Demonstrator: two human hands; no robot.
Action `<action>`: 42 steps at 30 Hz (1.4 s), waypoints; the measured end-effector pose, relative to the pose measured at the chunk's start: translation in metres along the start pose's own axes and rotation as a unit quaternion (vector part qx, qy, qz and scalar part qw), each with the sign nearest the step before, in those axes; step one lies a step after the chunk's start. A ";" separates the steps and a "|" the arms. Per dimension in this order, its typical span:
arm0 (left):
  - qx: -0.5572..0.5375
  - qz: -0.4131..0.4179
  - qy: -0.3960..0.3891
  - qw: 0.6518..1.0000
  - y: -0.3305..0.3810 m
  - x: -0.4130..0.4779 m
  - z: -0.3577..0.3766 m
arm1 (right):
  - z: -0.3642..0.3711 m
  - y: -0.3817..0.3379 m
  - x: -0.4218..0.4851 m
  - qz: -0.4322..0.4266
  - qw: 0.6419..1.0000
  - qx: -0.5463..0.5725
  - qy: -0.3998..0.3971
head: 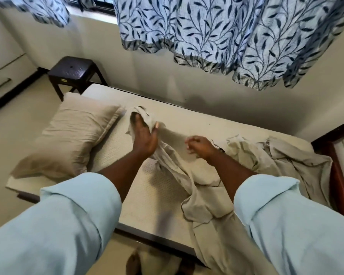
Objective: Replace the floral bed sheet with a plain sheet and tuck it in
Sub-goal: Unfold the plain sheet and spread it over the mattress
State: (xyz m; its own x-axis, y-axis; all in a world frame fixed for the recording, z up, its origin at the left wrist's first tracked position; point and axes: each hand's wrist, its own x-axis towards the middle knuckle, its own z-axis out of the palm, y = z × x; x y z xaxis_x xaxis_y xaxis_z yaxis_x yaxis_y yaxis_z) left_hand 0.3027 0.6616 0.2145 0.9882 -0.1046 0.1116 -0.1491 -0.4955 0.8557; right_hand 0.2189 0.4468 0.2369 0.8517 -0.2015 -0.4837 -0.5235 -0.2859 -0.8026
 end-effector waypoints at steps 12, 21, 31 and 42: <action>0.282 0.323 -0.271 0.861 -0.041 -0.048 -0.074 | 0.098 -0.099 0.047 0.149 0.977 -0.023 -0.153; 0.283 0.392 -0.290 0.826 -0.119 -0.028 -0.155 | 0.180 -0.104 0.058 0.178 0.978 0.069 -0.084; -0.306 -0.460 -0.152 0.820 -0.178 0.028 -0.230 | 0.284 -0.179 0.051 0.139 0.897 0.314 -0.277; -0.372 -0.455 -0.317 0.745 -0.154 0.076 -0.229 | 0.316 -0.137 0.052 0.233 0.821 0.268 -0.448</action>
State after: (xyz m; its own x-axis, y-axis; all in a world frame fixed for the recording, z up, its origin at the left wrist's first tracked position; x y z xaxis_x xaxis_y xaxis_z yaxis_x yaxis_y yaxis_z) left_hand 0.4083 0.9272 0.2065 0.4196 -0.5194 -0.7444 0.8649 -0.0202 0.5016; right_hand 0.3426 0.7719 0.2114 0.3636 0.6663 -0.6510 -0.9160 0.1284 -0.3802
